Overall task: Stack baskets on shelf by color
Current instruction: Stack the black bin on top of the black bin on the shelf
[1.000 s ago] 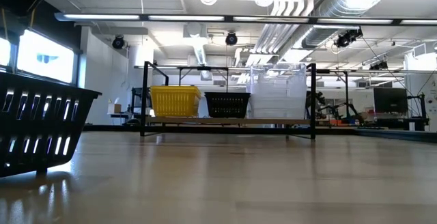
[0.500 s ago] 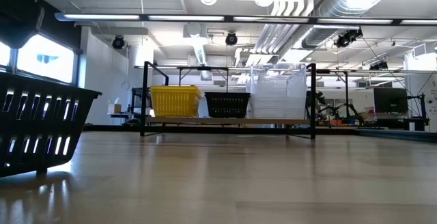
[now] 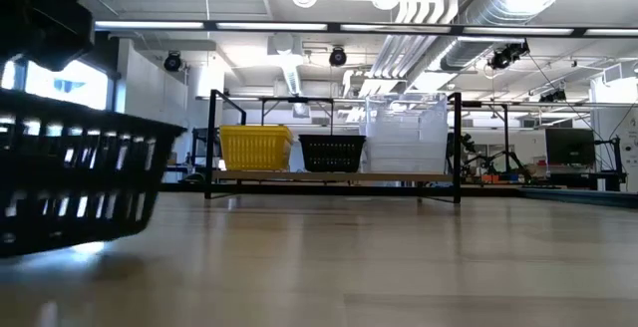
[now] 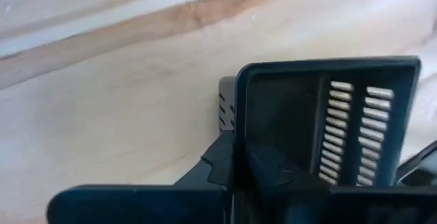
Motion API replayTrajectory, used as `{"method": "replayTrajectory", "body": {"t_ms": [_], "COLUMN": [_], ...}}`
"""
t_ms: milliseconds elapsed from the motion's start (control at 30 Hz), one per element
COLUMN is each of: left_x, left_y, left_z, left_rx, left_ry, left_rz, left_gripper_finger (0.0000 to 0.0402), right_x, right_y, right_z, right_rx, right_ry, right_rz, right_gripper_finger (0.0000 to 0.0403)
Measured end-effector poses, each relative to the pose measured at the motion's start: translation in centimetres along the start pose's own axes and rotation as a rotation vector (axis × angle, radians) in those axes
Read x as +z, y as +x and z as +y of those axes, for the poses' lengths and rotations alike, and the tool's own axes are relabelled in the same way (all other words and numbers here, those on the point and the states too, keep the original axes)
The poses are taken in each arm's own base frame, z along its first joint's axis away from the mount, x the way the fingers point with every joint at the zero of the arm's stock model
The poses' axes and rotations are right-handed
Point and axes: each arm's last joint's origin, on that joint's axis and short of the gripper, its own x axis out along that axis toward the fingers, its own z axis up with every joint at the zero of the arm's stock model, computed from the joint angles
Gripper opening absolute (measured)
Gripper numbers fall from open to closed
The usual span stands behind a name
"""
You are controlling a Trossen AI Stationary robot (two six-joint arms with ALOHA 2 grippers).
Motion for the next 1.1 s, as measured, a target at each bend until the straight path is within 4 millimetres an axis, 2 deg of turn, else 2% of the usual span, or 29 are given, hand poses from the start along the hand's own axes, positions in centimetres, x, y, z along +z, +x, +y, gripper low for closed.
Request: {"method": "replayTrajectory", "body": {"t_ms": [200,367,700,900,1100], "left_x": [2.2,4.9,10.7,14.4,18.1], "left_y": [0.1,0.0,-0.4,-0.5,-1.6], "left_z": [-1.2,-2.0,-3.7,-4.5,-5.5], "left_rx": [-0.042,-0.066,-0.171,-0.229,-0.268], "left_ry": [-0.099,-0.157,-0.265,-0.304,-0.305], "left_rz": [-0.025,-0.067,-0.175,-0.229,-0.263], "left_gripper_finger": [0.0007,0.0006,0.0006,0.0006,0.0005], "right_x": [0.0,0.1,0.7,0.7,0.9], "right_y": [-0.2,-0.4,-0.5,0.6,3.1], "right_z": [1.2,2.2,3.0,3.3,3.1], "right_rx": [0.108,0.177,0.244,0.230,0.194], "right_ry": [-0.230,-0.428,-0.583,-0.673,-0.719], "right_rz": [-0.020,-0.074,-0.166,-0.150,-0.074], "right_gripper_finger": [0.0124,0.0124,0.0124,0.0124,0.0124]}}
